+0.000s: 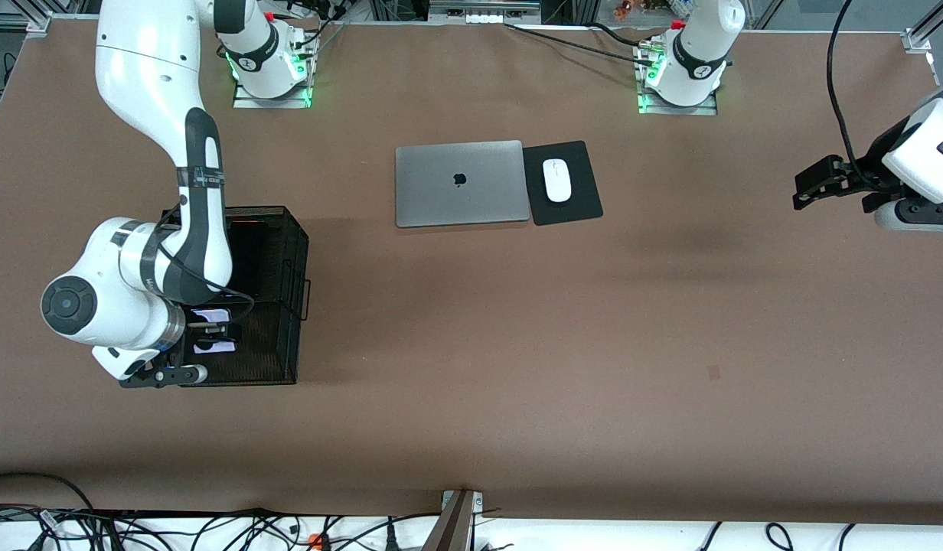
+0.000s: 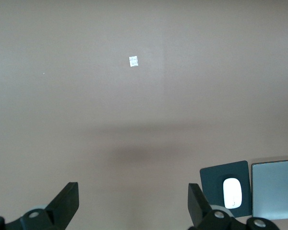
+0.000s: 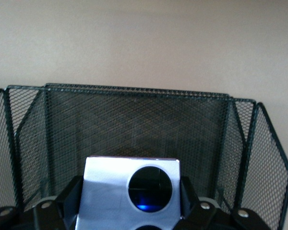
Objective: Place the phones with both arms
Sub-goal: 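Lower the lavender phone into the basket back tier and open the right gripper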
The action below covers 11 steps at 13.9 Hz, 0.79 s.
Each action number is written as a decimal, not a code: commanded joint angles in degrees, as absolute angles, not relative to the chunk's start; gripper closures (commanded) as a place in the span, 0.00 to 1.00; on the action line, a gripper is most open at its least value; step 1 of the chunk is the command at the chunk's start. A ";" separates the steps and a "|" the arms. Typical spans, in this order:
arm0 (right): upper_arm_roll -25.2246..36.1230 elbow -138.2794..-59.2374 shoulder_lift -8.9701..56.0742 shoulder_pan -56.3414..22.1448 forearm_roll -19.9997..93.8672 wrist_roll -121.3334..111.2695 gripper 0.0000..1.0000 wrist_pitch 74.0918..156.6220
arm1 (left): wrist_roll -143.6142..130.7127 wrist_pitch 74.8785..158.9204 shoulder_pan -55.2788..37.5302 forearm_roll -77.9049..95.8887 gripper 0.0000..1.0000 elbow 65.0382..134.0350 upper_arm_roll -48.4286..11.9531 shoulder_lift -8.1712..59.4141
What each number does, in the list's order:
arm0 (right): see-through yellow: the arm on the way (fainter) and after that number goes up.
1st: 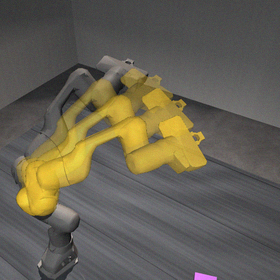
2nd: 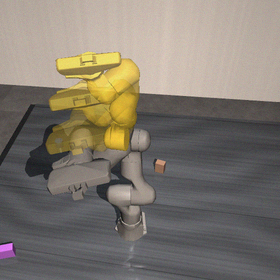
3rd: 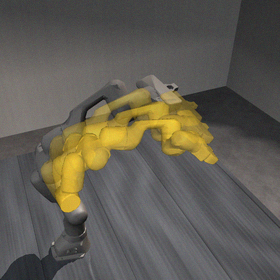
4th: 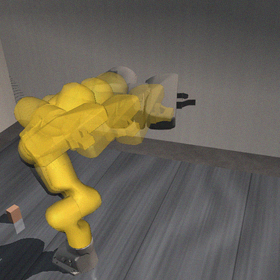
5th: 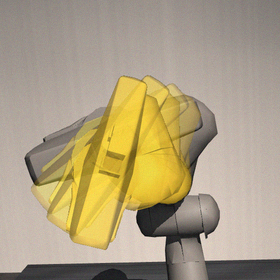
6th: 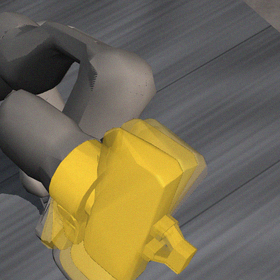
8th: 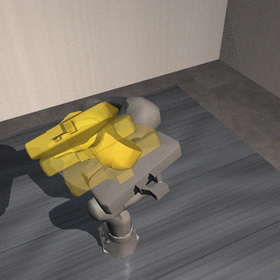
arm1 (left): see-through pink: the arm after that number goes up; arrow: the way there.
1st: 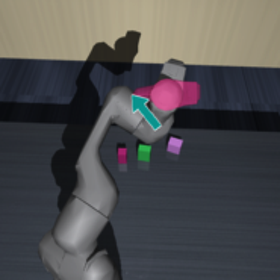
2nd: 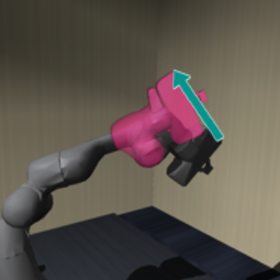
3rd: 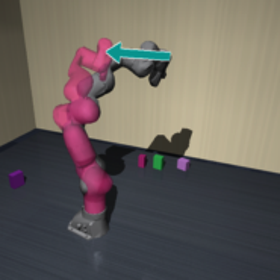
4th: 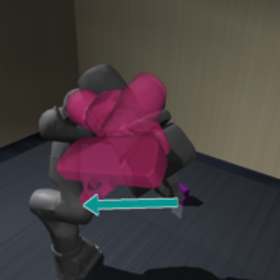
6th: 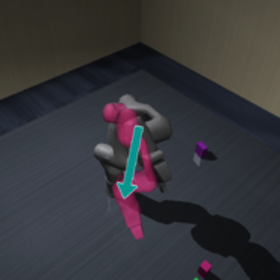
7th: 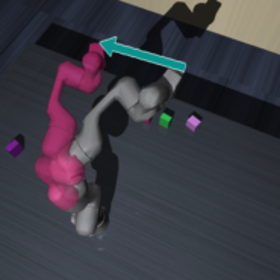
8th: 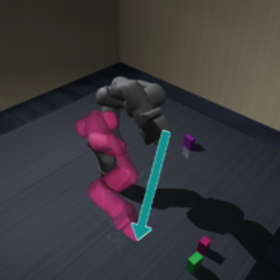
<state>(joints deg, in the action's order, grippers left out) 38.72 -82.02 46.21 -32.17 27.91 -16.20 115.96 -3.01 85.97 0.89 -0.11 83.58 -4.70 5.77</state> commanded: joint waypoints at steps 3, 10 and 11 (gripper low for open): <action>38.23 -82.18 47.02 -31.73 29.09 -17.49 0.88 118.74 | -2.11 85.78 0.70 -0.09 0.00 83.32 -4.66 5.45; 37.09 -82.27 47.90 -31.73 30.06 -16.52 0.19 120.67 | 1.93 85.25 1.32 -0.09 0.00 83.50 -4.57 5.19; 37.09 -82.27 47.90 -31.73 30.06 -16.52 0.12 120.67 | 1.85 85.08 1.32 -0.09 0.00 83.58 -4.57 5.19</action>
